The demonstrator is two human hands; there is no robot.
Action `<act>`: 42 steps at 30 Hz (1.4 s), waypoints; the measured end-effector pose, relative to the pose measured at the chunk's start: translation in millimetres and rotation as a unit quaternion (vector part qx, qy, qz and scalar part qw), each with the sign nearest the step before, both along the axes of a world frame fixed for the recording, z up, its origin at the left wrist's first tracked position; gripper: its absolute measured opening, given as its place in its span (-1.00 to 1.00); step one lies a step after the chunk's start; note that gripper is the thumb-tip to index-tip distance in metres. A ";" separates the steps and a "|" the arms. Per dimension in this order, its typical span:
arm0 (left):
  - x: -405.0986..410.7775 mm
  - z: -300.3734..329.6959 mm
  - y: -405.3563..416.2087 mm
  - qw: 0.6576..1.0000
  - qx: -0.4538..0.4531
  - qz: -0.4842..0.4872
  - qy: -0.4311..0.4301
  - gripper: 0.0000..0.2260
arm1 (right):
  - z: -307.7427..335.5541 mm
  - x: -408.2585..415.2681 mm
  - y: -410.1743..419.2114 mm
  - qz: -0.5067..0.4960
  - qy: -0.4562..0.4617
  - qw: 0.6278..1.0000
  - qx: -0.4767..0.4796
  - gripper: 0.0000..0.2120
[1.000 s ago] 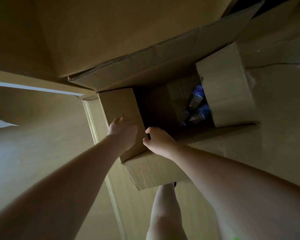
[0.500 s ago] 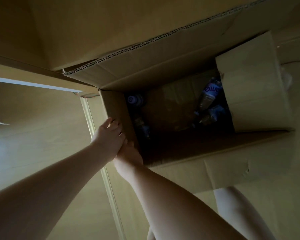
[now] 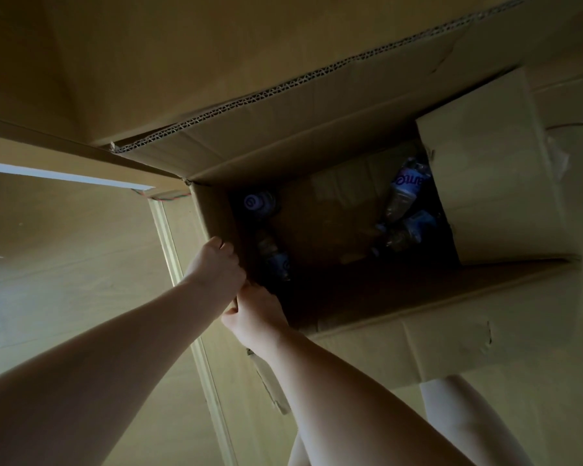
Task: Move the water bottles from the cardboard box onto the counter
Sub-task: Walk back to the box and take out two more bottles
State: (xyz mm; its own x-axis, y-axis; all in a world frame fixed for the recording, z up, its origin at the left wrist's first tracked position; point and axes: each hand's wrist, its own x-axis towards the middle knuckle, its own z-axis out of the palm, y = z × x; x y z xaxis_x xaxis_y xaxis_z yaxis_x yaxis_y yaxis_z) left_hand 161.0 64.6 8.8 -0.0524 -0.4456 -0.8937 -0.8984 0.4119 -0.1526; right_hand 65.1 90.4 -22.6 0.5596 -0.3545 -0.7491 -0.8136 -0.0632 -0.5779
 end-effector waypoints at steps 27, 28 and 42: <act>-41.9 -18.3 -7.0 0.980 -0.037 0.189 -0.048 -0.60 | -14.2 -36.6 -140.8 0.166 0.022 0.978 -0.120 -0.71; -42.0 -22.4 -7.8 0.980 -0.023 0.184 -0.065 -0.59 | -19.2 -31.0 -144.4 0.167 0.018 0.977 -0.130 -0.70; -33.3 -72.7 -14.9 0.983 -0.001 0.168 -0.077 -0.57 | -104.6 41.9 -145.5 0.357 -0.022 0.911 -0.205 -0.39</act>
